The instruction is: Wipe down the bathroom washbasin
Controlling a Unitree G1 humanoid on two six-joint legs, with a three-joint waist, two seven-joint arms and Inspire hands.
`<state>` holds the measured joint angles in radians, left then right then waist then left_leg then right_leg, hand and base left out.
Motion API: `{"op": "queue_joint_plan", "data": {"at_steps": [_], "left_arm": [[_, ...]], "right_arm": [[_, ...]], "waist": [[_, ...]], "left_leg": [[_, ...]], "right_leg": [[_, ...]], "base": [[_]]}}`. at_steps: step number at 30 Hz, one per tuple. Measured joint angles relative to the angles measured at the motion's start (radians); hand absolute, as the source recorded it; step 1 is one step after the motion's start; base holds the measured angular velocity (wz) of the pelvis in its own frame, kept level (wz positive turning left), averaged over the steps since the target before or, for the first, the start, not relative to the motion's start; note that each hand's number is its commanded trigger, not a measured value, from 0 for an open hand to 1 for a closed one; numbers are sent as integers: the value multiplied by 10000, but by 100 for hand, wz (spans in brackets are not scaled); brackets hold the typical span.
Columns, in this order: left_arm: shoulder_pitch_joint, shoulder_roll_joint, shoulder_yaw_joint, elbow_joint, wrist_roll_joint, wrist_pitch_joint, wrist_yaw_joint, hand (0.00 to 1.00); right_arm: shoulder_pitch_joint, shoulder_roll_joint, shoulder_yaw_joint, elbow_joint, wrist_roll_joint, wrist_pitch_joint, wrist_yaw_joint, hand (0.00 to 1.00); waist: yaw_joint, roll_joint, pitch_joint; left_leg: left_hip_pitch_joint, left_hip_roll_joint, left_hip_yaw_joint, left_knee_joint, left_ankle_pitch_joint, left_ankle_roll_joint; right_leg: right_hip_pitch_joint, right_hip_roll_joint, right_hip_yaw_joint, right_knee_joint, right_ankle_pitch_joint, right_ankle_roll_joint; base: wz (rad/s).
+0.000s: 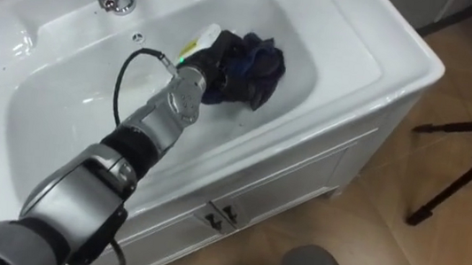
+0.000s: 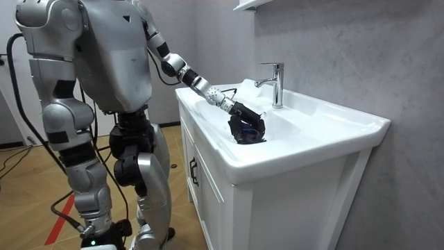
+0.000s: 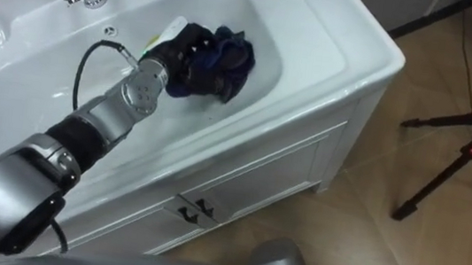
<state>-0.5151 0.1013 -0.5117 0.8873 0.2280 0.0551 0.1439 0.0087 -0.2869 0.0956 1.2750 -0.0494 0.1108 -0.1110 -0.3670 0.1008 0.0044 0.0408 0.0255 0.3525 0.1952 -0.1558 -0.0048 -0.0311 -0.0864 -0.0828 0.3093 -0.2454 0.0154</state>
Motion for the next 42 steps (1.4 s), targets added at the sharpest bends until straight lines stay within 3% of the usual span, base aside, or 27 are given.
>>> {"op": "queue_joint_plan", "data": {"at_steps": [9, 15, 20, 23, 25, 28, 33, 37, 42], "left_arm": [[536, -12, 12, -41, 55, -185, -171, 100], [1802, 41, 1276, -151, 789, -708, -151, 100], [2458, 565, 2001, -153, 1453, -700, 34, 100], [2917, 901, 2471, -175, 2679, -705, 173, 100], [3298, 1292, 2774, -319, 3710, -708, 411, 100], [3642, 1584, 3059, -414, 4981, -671, 504, 100], [4032, 2131, 3142, -548, 6692, -616, 676, 100], [4635, 2654, 3141, -1125, 7084, -616, 930, 100], [4964, 3199, 3286, -1597, 7606, -616, 909, 100]], "right_arm": [[68, 71, -227, -54, 24, -1, -2, 0], [553, 158, -611, -432, -10, 32, -72, 0], [714, 215, -1033, -434, -178, 136, -203, 0], [957, 228, -1282, -673, -569, 122, -186, 0], [939, 196, -1478, -747, -927, 106, -154, 0], [932, 142, -1730, -745, -1391, 98, 10, 0], [897, -31, -2182, -755, -1536, -110, 253, 0], [820, -409, -2511, -740, -1602, -127, 322, 0], [811, -485, -2974, -784, -1536, -260, 346, 0]], "waist": [[186, -21, 17], [691, -60, 34], [951, -72, 21], [1182, -40, -12], [1283, 70, -85], [1306, 247, -183], [1506, 492, -172], [1579, 796, -183], [1735, 995, -181]], "left_leg": [[289, -3, -167, -164, 1, -1], [534, 14, -240, -294, 1, -3], [706, 32, -274, -332, 0, -4], [838, 52, -219, -358, -1, -6], [825, 69, -264, -353, -3, -9], [856, 69, -272, -353, -10, -20], [896, 84, -267, -384, -11, -21], [889, 102, -273, -384, -11, -21], [867, 175, -287, -384, -7, -27]], "right_leg": [[358, 24, -143, -149, 15, 14], [611, 120, -41, -384, 53, 7], [878, 153, -83, -569, 85, -7], [1064, 189, -83, -718, 110, -27], [1052, 208, -51, -760, 129, -55], [1177, 211, -106, -906, 154, -47], [1194, 219, -131, -936, 173, -73], [1180, 241, -71, -986, 185, -87], [1160, 290, -88, -1028, 211, -160]], "base": [[5], [-4], [1], [-4], [-9], [8], [-3], [-3], [-5]]}}
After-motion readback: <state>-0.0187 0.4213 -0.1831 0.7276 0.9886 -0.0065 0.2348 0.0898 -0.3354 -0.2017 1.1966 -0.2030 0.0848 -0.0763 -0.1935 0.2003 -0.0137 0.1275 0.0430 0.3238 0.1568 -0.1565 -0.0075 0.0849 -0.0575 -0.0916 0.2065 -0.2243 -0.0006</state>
